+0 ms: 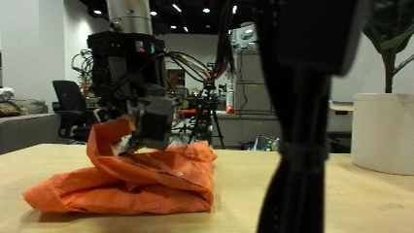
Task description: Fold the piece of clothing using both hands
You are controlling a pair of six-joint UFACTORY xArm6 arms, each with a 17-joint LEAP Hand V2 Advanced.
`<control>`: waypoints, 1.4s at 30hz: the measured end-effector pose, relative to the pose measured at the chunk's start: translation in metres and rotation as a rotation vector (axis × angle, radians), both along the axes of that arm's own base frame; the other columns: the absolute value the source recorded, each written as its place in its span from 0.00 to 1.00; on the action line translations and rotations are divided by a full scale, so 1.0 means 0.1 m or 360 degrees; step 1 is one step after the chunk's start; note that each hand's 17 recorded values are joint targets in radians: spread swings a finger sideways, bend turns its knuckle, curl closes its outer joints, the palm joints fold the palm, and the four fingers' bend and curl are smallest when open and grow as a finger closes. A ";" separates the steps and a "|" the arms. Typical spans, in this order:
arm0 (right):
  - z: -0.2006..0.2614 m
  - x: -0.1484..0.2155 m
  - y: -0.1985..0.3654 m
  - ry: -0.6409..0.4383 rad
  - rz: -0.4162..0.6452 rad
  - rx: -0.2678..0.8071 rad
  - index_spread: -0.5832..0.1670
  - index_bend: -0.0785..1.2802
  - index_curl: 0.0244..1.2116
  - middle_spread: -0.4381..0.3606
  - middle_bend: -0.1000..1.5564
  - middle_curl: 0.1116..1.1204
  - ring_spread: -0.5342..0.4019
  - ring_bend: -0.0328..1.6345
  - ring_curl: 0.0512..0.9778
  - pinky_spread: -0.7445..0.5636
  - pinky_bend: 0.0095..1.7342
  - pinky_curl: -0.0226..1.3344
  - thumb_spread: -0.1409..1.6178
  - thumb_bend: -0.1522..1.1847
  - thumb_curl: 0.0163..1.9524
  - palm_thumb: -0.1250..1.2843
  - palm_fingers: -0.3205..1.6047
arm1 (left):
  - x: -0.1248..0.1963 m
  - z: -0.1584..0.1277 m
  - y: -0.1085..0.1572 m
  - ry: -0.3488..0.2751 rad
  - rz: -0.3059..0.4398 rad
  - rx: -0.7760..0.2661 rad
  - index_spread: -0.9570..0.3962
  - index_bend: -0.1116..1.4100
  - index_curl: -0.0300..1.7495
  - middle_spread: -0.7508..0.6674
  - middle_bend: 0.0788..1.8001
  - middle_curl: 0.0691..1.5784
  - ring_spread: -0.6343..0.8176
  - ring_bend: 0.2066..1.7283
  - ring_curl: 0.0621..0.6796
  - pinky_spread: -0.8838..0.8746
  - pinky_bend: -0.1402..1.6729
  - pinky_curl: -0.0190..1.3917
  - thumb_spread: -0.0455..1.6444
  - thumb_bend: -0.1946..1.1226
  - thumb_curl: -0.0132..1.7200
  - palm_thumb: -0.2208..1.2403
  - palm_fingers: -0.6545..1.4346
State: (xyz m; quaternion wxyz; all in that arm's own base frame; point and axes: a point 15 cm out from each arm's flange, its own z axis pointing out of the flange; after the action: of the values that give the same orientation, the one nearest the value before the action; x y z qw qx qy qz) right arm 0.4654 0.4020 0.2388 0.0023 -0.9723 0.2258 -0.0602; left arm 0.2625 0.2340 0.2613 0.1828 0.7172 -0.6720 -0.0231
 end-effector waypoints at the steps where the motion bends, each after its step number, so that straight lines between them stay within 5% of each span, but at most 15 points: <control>1: 0.09 0.00 -0.02 -0.0010 0.0003 0.0009 0.38 0.32 0.41 0.42 0.49 0.35 0.37 0.65 0.47 0.42 0.62 0.38 0.70 0.06 0.33 0.53 0.14 | 0.01 0.00 -0.01 -0.0002 -0.0006 -0.0005 0.81 0.18 0.17 0.86 0.05 0.09 0.86 0.11 0.27 0.82 0.21 0.24 0.74 0.14 0.19 0.47 0.28; 4: 0.48 0.10 -0.16 -0.0080 0.0006 0.0066 0.36 0.19 0.32 0.55 0.38 0.27 0.53 0.58 0.38 0.60 0.65 0.36 0.70 0.07 0.28 0.45 0.12 | 0.04 0.04 -0.05 -0.0018 -0.0006 0.0001 0.81 0.18 0.17 0.86 0.05 0.09 0.86 0.10 0.27 0.82 0.21 0.24 0.74 0.14 0.19 0.47 0.28; 9: 1.08 0.06 -0.35 -0.0120 -0.0026 0.0180 0.29 0.16 0.26 0.66 0.29 0.22 0.72 0.51 0.31 0.79 0.64 0.33 0.69 0.08 0.23 0.39 0.12 | 0.17 0.06 -0.15 -0.0026 -0.0041 0.0004 0.82 0.18 0.17 0.86 0.05 0.09 0.86 0.10 0.26 0.82 0.21 0.24 0.74 0.14 0.19 0.47 0.28; 18: 2.13 -0.40 -1.51 -0.0076 -0.0261 0.0137 0.32 0.18 0.23 0.67 0.26 0.21 0.81 0.42 0.23 0.93 0.57 0.27 0.70 0.10 0.20 0.44 0.14 | 0.31 0.38 -0.58 -0.0064 -0.0137 0.0033 0.81 0.17 0.17 0.86 0.05 0.09 0.86 0.10 0.26 0.82 0.21 0.24 0.74 0.14 0.19 0.47 0.28; 23: 2.48 -0.75 -2.34 -0.0018 -0.0495 0.0085 0.36 0.17 0.22 0.73 0.23 0.20 0.85 0.39 0.21 0.95 0.52 0.24 0.71 0.09 0.18 0.42 0.13 | 0.32 0.62 -1.08 -0.0057 -0.0247 0.0077 0.81 0.18 0.17 0.86 0.05 0.09 0.86 0.10 0.26 0.82 0.20 0.24 0.74 0.13 0.19 0.47 0.29; 26: 2.45 -1.00 -2.72 0.0052 -0.0613 0.0038 0.37 0.17 0.21 0.75 0.22 0.20 0.87 0.37 0.20 0.95 0.48 0.22 0.71 0.09 0.17 0.39 0.13 | 0.28 0.79 -1.29 -0.0084 -0.0291 0.0096 0.81 0.18 0.17 0.86 0.06 0.10 0.86 0.10 0.26 0.82 0.20 0.24 0.73 0.13 0.19 0.47 0.29; 30: 2.20 -1.35 -3.32 0.0187 -0.0917 -0.0034 0.41 0.18 0.21 0.78 0.20 0.20 0.89 0.33 0.18 0.95 0.43 0.20 0.70 0.08 0.16 0.34 0.14 | 0.16 0.87 -1.94 -0.0019 -0.0390 0.0161 0.81 0.18 0.17 0.86 0.05 0.10 0.86 0.10 0.26 0.82 0.20 0.24 0.73 0.13 0.19 0.46 0.29; 34: 2.02 -1.73 -3.28 0.0261 -0.1085 -0.0102 0.40 0.18 0.21 0.78 0.19 0.20 0.89 0.29 0.16 0.93 0.38 0.19 0.69 0.08 0.15 0.29 0.14 | 0.16 0.98 -1.98 -0.0057 -0.0374 0.0243 0.81 0.19 0.18 0.85 0.06 0.10 0.86 0.09 0.26 0.82 0.19 0.24 0.73 0.14 0.20 0.47 0.30; 39: 1.51 -2.00 -3.83 0.0473 -0.1411 -0.0169 0.39 0.17 0.20 0.77 0.17 0.19 0.89 0.26 0.16 0.91 0.35 0.19 0.68 0.10 0.14 0.28 0.14 | 0.18 1.03 -2.53 -0.0119 -0.0465 0.0210 0.81 0.20 0.19 0.83 0.06 0.11 0.85 0.09 0.26 0.82 0.18 0.24 0.72 0.14 0.20 0.52 0.31; 42: 1.44 -2.04 -3.98 0.0518 -0.1548 -0.0120 0.39 0.17 0.20 0.77 0.17 0.19 0.89 0.25 0.16 0.91 0.34 0.19 0.70 0.10 0.14 0.30 0.14 | 0.34 1.12 -2.55 -0.0229 -0.0353 0.0093 0.80 0.21 0.20 0.81 0.06 0.11 0.84 0.09 0.26 0.81 0.18 0.23 0.72 0.14 0.21 0.55 0.33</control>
State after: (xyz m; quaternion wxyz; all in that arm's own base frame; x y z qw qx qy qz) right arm 0.2612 0.0036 0.3831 -0.0961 -0.7511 0.6470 0.0897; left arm 0.2969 -0.0212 0.3731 0.1095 0.6433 -0.7577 -0.0113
